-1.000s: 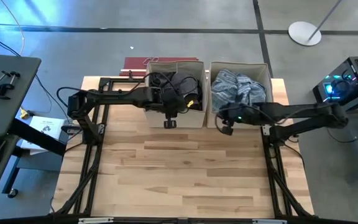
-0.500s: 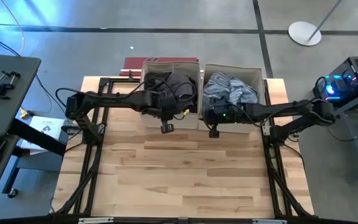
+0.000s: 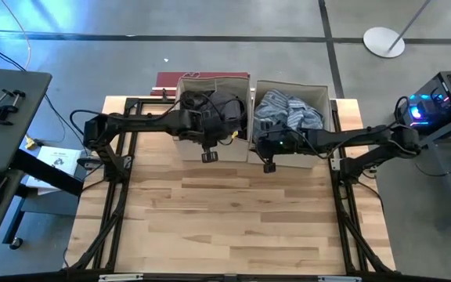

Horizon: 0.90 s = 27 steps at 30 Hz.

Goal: Sort clothes
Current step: Adjust the laundry organizers, then return to Home Position

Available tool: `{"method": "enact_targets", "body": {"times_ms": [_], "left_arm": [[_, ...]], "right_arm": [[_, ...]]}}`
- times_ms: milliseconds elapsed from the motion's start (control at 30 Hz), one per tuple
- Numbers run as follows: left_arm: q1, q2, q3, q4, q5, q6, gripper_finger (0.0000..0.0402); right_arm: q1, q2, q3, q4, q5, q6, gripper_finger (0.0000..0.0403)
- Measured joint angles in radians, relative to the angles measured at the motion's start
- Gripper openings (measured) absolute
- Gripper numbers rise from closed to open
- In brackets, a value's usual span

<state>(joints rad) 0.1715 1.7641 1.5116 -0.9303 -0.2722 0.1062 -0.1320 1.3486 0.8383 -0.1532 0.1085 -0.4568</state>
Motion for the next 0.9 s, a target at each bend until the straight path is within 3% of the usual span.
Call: {"method": "enact_targets", "body": {"times_ms": [200, 367, 533, 667, 767, 900], "left_arm": [[0.058, -0.022, -0.004, 0.014, 0.142, -0.024, 0.0079], [0.085, -0.093, -0.004, 0.034, 0.191, -0.025, 0.0122], [0.087, -0.227, -0.002, 0.117, 0.227, -0.08, 0.0133], [0.048, -0.344, -0.002, 0.139, 0.236, -0.15, 0.013], [-0.04, -0.426, -0.001, 0.139, 0.238, -0.186, 0.0122], [-0.251, -0.48, 0.0, 0.179, 0.188, -0.233, 0.0095]], "right_arm": [[0.029, -0.029, 0.017, -0.04, 0.055, 0.081, 0.0137], [0.048, -0.091, 0.162, -0.187, 0.126, 0.177, 0.0189], [0.077, -0.147, 0.327, -0.384, 0.127, 0.31, 0.0197], [0.173, -0.214, 0.36, -0.414, 0.129, 0.386, 0.0191], [0.322, -0.265, 0.333, -0.42, 0.152, 0.489, 0.0177], [0.615, -0.304, 0.244, -0.399, 0.319, 0.649, 0.0145]]}}
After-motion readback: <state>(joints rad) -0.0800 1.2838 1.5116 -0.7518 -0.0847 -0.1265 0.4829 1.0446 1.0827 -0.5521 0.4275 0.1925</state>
